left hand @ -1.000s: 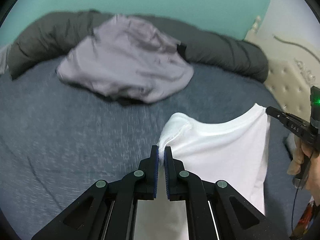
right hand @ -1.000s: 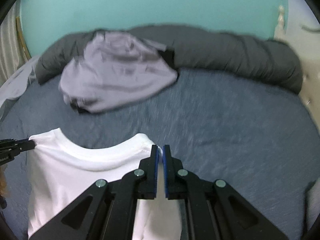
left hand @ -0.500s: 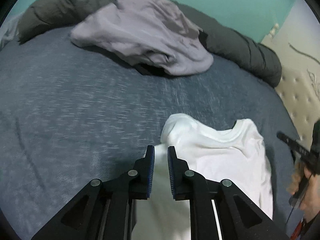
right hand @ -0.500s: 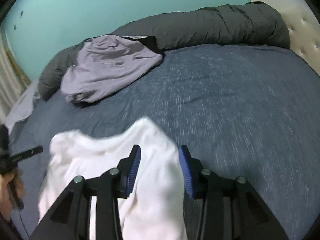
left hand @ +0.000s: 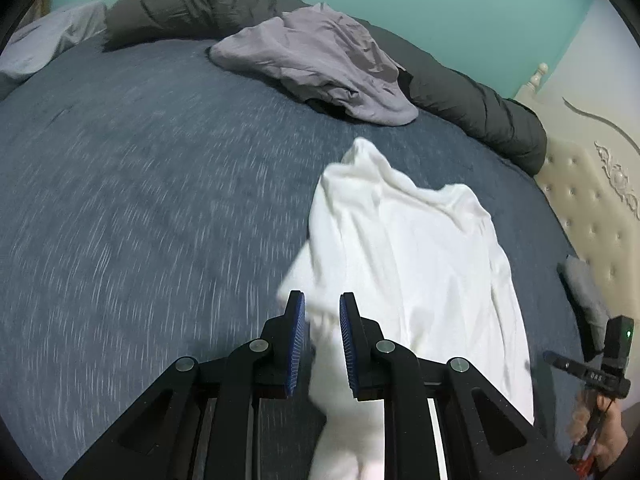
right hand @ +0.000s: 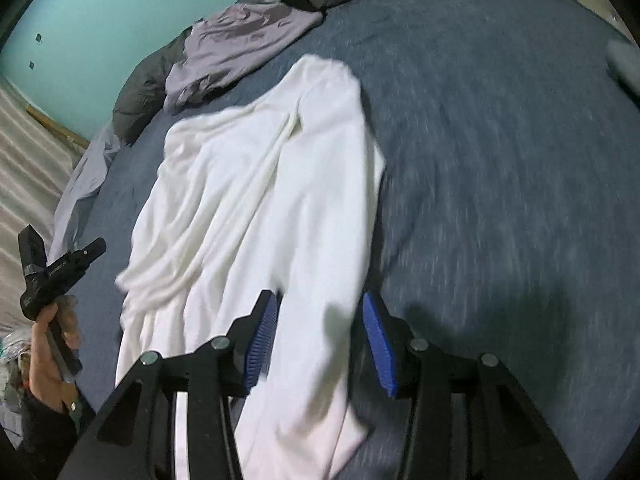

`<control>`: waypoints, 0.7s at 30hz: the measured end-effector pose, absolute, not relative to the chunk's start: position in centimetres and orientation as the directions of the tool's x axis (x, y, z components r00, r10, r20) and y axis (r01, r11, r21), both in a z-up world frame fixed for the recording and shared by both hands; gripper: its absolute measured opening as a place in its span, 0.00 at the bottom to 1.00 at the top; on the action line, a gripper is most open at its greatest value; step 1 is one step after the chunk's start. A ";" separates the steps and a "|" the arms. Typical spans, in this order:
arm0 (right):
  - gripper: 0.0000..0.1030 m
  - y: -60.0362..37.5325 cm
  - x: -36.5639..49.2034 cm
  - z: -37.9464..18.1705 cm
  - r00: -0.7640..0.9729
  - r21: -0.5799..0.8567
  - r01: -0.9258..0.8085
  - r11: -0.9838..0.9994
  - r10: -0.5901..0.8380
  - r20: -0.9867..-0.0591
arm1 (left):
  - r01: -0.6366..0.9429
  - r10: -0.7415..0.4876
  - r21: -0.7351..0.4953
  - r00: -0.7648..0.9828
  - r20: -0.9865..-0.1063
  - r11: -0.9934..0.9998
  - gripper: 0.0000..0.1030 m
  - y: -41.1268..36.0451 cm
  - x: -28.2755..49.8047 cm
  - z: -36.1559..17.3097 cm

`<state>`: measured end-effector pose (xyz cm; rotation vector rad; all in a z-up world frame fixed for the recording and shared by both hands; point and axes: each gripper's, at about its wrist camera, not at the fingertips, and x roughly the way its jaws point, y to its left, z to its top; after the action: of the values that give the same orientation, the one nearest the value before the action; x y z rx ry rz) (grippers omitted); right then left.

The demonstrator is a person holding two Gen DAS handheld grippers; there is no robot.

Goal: Fold clothes

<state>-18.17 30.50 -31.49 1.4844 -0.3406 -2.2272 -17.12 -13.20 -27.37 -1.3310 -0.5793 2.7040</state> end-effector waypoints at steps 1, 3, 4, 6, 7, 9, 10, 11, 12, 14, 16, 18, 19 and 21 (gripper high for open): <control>0.45 30.3 -17.3 -31.6 -0.317 0.432 0.225 -0.873 -0.485 -0.815 | 0.107 0.229 -0.374 -0.628 -0.743 -0.921 0.22 -13.1 -16.1 -27.5; 0.45 30.0 -15.6 -31.8 -0.297 0.434 0.237 -0.869 -0.490 -0.820 | 0.122 0.228 -0.390 -0.640 -0.734 -0.913 0.28 -13.0 -14.1 -27.8; 0.45 29.9 -14.8 -31.9 -0.291 0.432 0.242 -0.869 -0.490 -0.822 | 0.130 0.227 -0.397 -0.644 -0.731 -0.908 0.29 -12.9 -13.1 -28.0; 0.45 30.1 -13.4 -32.0 -0.292 0.411 0.240 -0.879 -0.469 -0.833 | 0.141 0.229 -0.409 -0.647 -0.727 -0.901 0.30 -12.7 -11.3 -28.6; 0.45 30.2 -12.9 -32.2 -0.291 0.405 0.237 -0.883 -0.462 -0.838 | 0.142 0.230 -0.412 -0.649 -0.725 -0.900 0.30 -12.5 -10.6 -28.8; 0.45 30.2 -11.9 -32.4 -0.284 0.401 0.240 -0.884 -0.459 -0.842 | 0.138 0.231 -0.408 -0.644 -0.729 -0.903 0.30 -12.2 -9.4 -29.2; 0.45 30.2 -11.5 -32.5 -0.281 0.399 0.241 -0.884 -0.458 -0.844 | 0.136 0.232 -0.406 -0.642 -0.731 -0.904 0.31 -12.0 -8.8 -29.4; 0.45 30.2 -11.0 -32.6 -0.278 0.397 0.243 -0.885 -0.456 -0.846 | 0.134 0.232 -0.403 -0.639 -0.733 -0.905 0.31 -11.9 -8.3 -29.7; 0.45 29.8 -10.6 -32.6 -0.279 0.381 0.257 -0.888 -0.446 -0.851 | 0.130 0.231 -0.400 -0.640 -0.732 -0.907 0.31 -11.8 -8.0 -29.8; 0.45 29.2 -10.1 -33.0 -0.268 0.364 0.277 -0.889 -0.436 -0.859 | 0.122 0.228 -0.393 -0.645 -0.729 -0.911 0.30 -11.7 -7.5 -29.9; 0.45 28.6 -9.6 -33.5 -0.254 0.347 0.288 -0.892 -0.421 -0.871 | 0.110 0.226 -0.384 -0.651 -0.725 -0.917 0.30 -11.5 -7.3 -29.8; 0.45 28.1 -9.4 -34.4 -0.229 0.332 0.285 -0.899 -0.400 -0.887 | 0.100 0.224 -0.378 -0.658 -0.719 -0.920 0.30 -11.4 -7.0 -29.8; 0.41 27.9 -9.3 -34.9 -0.215 0.324 0.283 -0.903 -0.389 -0.896 | 0.097 0.225 -0.377 -0.660 -0.717 -0.921 0.31 -11.3 -6.9 -29.9; 0.26 27.7 -9.1 -35.4 -0.216 0.296 0.281 -0.913 -0.361 -0.907 | 0.090 0.229 -0.380 -0.664 -0.712 -0.921 0.31 -11.4 -6.8 -30.1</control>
<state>-9.13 27.66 -35.42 1.6471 -0.0938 -2.1705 -6.77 -11.43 -30.08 -1.2508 -0.5993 2.7313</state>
